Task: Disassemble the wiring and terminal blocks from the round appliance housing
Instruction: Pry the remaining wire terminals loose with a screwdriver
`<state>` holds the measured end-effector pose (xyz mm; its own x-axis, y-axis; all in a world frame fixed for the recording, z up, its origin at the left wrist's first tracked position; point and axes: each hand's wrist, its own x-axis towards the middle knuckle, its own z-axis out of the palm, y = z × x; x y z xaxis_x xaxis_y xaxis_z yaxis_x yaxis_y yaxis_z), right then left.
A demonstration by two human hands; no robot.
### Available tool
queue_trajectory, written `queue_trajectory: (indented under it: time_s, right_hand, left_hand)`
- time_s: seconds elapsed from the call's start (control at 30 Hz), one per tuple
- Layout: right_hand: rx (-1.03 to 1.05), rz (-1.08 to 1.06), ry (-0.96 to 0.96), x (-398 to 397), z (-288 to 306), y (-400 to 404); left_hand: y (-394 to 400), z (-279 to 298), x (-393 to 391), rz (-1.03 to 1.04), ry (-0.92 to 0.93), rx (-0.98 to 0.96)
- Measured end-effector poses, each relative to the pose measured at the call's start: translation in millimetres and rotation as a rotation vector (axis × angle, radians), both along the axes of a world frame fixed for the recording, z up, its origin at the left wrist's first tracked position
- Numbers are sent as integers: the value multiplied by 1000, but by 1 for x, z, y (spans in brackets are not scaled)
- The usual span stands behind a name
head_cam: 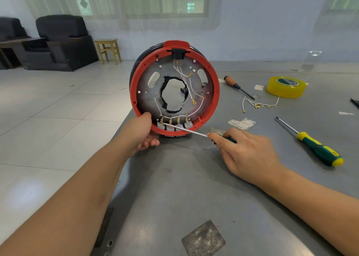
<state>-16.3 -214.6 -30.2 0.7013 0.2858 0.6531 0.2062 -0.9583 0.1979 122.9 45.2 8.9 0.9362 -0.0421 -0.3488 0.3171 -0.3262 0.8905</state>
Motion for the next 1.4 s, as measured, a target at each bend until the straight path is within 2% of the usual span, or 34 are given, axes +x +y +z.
queue_trajectory:
  time_s: [0.13,0.23,0.53,0.83,1.07,1.17,1.4]
  right_hand:
    - [-2,3,7,-3,0,0]
    - [-19,4,11,-7,0,2]
    - [-5,-21,64,-16,3,7]
    - [23,-37,142,-20,13,2]
    - [-39,-87,321,-22,23,-5]
    - [27,-99,364,-25,27,-6]
    - [286,-173,443,-29,47,-4]
  left_hand:
    - [-1,-5,-7,-13,63,-219]
    - [-1,-12,-11,-7,82,-306]
    - [0,-15,-12,-21,97,-295]
    - [6,-15,-4,-141,129,-224]
    - [-13,-17,-14,-51,105,-367]
    - [-17,-15,-16,-58,122,-376]
    - [-12,-11,-12,-55,155,-241]
